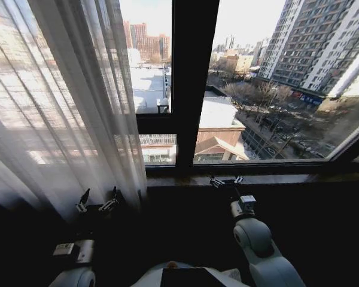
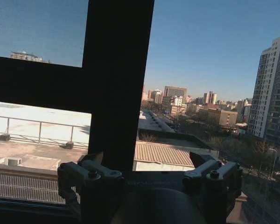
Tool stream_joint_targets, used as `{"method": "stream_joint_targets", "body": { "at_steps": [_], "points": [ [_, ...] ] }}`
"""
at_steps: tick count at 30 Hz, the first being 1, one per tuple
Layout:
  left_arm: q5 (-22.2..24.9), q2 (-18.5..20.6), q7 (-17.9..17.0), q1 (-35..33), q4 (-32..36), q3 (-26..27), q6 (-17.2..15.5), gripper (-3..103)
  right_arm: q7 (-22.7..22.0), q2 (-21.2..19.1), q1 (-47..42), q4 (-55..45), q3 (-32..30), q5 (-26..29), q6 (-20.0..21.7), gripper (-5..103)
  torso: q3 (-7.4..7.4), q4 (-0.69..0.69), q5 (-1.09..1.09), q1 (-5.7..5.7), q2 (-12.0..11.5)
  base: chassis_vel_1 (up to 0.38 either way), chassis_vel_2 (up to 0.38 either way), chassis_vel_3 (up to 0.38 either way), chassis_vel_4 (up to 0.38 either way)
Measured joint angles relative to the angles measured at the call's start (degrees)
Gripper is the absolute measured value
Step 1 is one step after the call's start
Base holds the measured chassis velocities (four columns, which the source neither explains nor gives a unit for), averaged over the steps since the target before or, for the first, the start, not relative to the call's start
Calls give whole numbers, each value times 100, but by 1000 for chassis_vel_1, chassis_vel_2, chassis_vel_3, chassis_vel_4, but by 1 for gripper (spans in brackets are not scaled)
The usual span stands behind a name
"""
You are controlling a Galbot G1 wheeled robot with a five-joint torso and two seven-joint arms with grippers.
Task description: Open the curtains by pulling them apart, changing their state from closed to fully open.
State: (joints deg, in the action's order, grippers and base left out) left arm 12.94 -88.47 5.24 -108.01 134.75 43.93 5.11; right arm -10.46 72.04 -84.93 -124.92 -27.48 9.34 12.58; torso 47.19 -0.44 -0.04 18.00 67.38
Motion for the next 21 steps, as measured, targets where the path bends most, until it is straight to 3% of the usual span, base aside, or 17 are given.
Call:
{"method": "stream_joint_targets", "body": {
  "at_steps": [5,13,21],
  "points": [
    [-4,-9,3,-3,-4,-18,8,100,-6,13,14,26,4,-13,-12,100,0,-1,11,-2,0,13,9,-8,-4],
    [-11,-12,5,6,-77,-31,34,100,39,62,-22,0,137,-140,-117,100,0,0,1,-1,0,-3,-8,2,6],
    [-13,-11,11,11,-95,-31,44,100,115,82,21,55,116,-195,-126,100,0,0,6,-1,0,0,0,0,0]
  ]
}}
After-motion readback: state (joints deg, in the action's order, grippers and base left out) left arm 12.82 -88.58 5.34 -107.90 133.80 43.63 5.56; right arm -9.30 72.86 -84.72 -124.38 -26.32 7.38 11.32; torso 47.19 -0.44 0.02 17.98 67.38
